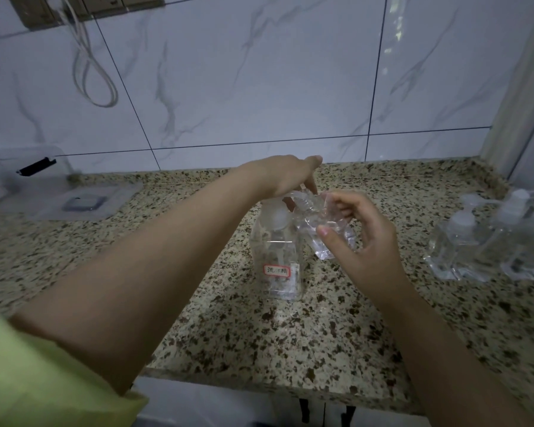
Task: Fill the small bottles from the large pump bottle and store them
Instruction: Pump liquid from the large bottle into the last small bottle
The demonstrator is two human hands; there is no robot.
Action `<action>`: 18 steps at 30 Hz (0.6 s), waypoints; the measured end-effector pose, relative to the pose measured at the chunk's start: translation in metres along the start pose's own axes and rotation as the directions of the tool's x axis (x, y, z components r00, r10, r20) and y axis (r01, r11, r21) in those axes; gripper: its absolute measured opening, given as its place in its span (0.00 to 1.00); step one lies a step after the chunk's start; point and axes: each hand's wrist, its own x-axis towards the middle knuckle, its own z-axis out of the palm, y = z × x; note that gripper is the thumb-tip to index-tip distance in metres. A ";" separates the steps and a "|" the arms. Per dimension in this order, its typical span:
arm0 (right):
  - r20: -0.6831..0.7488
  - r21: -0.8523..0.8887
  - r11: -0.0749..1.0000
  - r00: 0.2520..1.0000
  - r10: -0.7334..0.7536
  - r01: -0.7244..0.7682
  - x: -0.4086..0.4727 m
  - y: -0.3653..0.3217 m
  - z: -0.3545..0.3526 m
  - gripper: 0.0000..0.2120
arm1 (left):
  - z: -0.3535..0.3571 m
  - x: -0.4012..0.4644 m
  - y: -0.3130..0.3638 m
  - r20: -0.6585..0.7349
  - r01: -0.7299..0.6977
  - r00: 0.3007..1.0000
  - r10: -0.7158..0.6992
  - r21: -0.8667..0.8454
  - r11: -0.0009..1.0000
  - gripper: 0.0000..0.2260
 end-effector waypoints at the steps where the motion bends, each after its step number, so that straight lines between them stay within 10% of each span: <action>1: 0.001 -0.006 1.000 1.000 0.000 0.000 0.000 0.000 0.000 0.19 | 0.002 0.000 0.000 0.005 0.006 1.000 -0.006 0.006 1.000 0.31; 18: 0.003 -0.003 1.000 1.000 0.006 -0.006 0.000 0.001 -0.001 0.20 | 0.002 -0.001 0.001 -0.015 0.007 1.000 -0.008 -0.035 0.999 0.29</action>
